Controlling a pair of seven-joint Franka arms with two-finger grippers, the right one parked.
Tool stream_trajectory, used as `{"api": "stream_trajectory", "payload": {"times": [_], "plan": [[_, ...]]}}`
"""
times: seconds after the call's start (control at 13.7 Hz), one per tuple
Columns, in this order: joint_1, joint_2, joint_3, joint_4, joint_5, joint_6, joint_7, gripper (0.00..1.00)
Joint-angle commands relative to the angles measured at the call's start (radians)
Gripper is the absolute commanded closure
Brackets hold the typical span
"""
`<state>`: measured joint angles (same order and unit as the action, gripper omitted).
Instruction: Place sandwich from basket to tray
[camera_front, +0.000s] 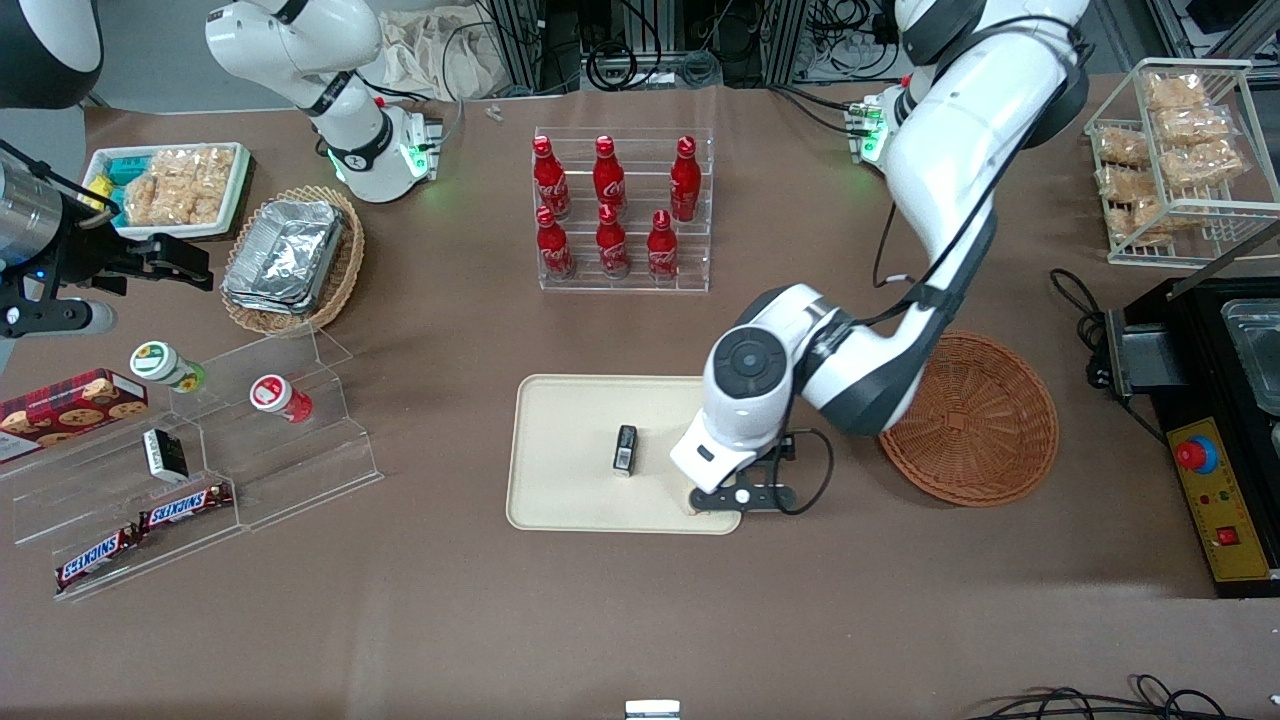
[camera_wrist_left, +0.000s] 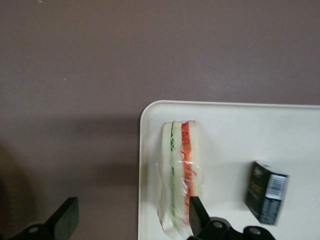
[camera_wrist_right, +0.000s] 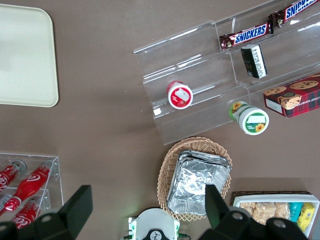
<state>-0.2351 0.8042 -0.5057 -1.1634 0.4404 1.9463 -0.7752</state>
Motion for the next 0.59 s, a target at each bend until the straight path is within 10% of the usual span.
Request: {"api": "stream_trajectory", "payload": {"times": [0.0,0.51], "plan": [[0.055,-0.14,0.003,-0.062,-0.071,-0.087,0.005,0.01],[0.244,-0.391,-0.004,-0.182,-0.19,-0.24,0.23,0.01]]}}
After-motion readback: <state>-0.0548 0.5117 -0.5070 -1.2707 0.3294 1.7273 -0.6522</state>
